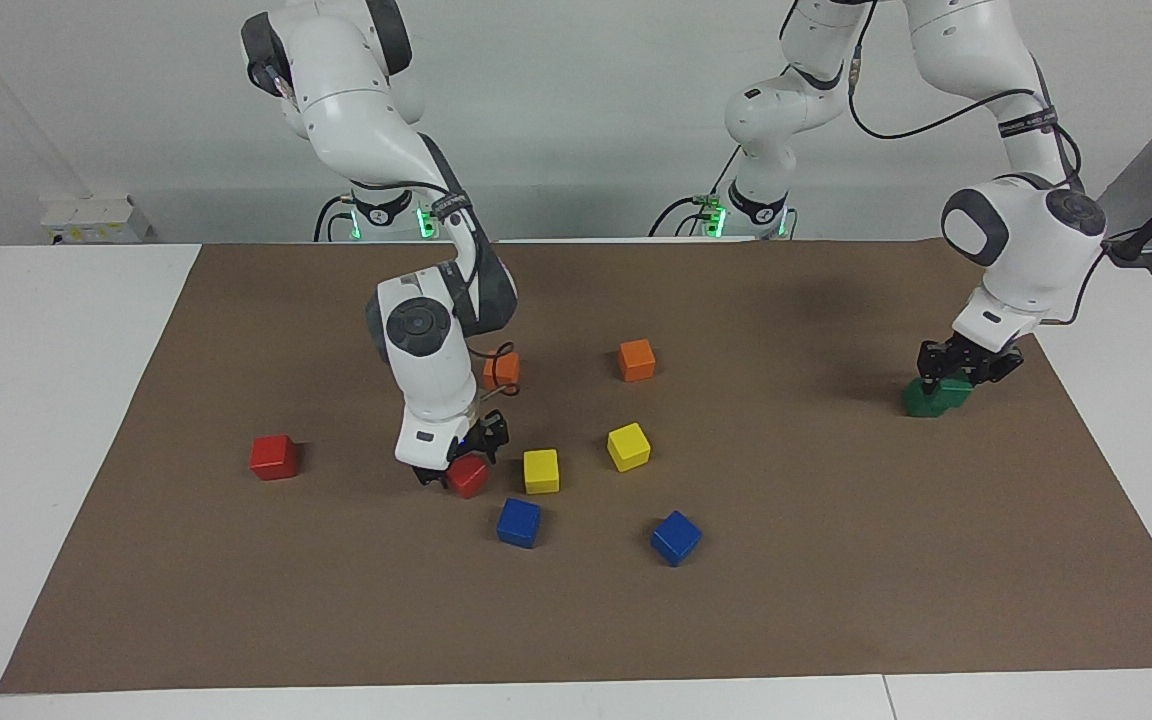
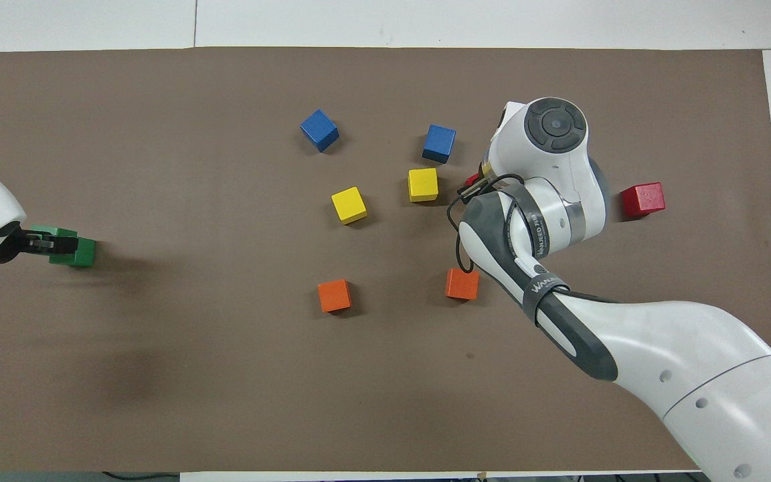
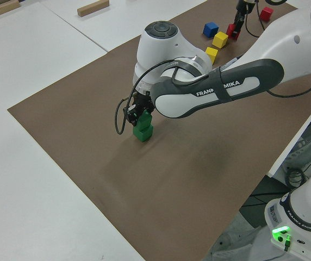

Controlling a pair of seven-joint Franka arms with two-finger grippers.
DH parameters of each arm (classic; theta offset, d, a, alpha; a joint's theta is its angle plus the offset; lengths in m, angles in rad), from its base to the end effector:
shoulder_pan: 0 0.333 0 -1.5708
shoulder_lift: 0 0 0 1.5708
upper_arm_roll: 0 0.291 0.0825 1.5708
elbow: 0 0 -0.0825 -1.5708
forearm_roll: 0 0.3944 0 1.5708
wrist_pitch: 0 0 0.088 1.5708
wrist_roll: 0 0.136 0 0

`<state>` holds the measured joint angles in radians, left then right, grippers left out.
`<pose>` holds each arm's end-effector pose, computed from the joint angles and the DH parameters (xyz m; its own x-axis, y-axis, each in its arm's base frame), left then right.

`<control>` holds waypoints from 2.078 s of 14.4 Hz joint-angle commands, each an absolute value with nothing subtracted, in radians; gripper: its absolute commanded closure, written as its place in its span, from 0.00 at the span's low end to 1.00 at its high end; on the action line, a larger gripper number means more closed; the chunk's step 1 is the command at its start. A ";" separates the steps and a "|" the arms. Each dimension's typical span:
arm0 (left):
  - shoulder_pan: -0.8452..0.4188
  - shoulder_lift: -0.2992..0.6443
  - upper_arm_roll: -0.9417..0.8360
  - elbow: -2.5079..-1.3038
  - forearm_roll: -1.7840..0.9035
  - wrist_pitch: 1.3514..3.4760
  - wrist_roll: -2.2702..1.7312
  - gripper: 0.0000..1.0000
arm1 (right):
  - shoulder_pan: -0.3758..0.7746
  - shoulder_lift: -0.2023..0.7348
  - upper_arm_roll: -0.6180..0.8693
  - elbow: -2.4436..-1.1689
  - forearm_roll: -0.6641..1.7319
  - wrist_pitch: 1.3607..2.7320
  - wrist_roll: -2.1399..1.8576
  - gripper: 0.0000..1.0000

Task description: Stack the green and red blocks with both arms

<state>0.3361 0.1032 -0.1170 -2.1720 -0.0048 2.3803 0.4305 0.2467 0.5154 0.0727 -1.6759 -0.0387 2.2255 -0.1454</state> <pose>0.5543 0.1232 0.2958 0.9732 -0.2058 0.1025 -0.2038 -0.9786 -0.0298 0.6443 0.2072 0.2512 0.8874 0.4595 0.0360 0.4598 -0.8880 0.0009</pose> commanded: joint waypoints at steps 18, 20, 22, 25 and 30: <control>0.221 -0.047 -0.130 -1.819 -0.026 1.866 0.065 0.00 | -0.204 0.279 0.081 -1.851 -0.018 2.143 -0.097 1.00; 0.201 -0.054 -0.130 -1.774 -0.022 1.784 0.045 0.00 | -0.201 0.269 0.083 -1.891 -0.018 2.199 -0.113 1.00; 0.199 -0.061 -0.130 -1.740 -0.021 1.731 0.020 0.00 | -0.199 0.264 0.083 -1.949 -0.020 2.319 -0.135 1.00; 0.190 -0.069 -0.129 -1.710 -0.021 1.688 0.005 0.00 | -0.199 0.259 0.083 -1.965 -0.020 2.344 -0.156 1.00; -0.015 -0.074 0.056 -1.701 -0.017 1.664 -0.058 0.00 | -0.199 0.256 0.084 -1.965 -0.021 2.324 -0.160 1.00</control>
